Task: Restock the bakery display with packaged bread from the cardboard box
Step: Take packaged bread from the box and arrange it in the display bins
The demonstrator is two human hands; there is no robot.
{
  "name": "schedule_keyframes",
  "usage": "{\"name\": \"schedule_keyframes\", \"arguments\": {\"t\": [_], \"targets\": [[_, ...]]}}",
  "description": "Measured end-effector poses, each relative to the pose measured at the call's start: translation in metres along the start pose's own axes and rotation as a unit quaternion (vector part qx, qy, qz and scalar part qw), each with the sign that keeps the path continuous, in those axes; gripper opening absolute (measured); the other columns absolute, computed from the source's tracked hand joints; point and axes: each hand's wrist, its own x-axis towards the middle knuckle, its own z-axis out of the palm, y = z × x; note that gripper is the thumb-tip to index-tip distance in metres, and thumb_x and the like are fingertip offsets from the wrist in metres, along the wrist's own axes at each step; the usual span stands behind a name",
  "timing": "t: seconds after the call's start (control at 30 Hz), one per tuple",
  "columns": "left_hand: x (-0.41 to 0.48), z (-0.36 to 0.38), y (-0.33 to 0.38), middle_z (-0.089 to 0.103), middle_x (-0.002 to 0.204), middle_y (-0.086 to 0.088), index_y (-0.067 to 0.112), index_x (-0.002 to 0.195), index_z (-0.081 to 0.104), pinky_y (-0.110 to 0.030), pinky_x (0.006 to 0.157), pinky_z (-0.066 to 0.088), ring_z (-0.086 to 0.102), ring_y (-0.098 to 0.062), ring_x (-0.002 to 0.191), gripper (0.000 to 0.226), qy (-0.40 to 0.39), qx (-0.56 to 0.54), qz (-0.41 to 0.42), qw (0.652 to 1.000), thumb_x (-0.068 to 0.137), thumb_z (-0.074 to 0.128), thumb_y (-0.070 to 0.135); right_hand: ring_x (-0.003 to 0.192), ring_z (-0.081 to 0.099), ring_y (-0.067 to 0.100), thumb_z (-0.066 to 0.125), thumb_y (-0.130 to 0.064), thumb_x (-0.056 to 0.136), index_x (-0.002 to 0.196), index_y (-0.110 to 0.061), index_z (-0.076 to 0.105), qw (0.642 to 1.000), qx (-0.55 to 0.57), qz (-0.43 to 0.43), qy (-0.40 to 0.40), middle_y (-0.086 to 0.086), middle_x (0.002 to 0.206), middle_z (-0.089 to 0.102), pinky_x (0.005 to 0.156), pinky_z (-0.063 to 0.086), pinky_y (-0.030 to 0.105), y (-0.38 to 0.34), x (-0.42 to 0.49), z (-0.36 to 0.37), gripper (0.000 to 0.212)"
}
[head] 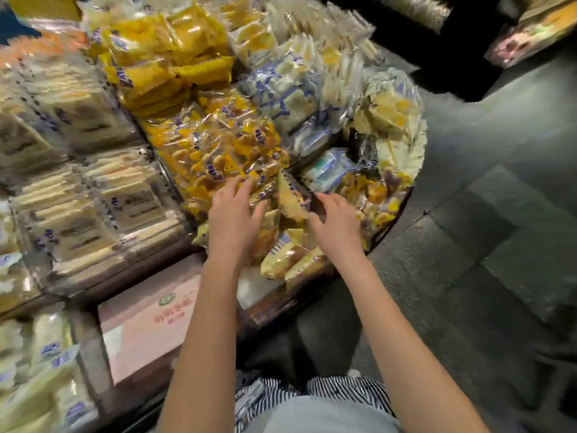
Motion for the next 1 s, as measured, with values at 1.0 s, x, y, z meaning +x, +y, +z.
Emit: {"name": "schedule_keyframes", "arguments": {"t": [1.0], "targets": [[-0.039,0.376,0.666,0.034,0.156,-0.006,0.023,0.147,0.043,-0.048,0.111,0.033,0.028,-0.031,0.140,0.050,-0.305,-0.057,0.472,0.825,0.099,0.054,0.033,0.145,0.028,0.025,0.053,-0.026,0.100,0.152,-0.023,0.033,0.815,0.169,0.429,0.351,0.000,0.157,0.033,0.116,0.030,0.047,0.552,-0.097,-0.368,0.055]]}}
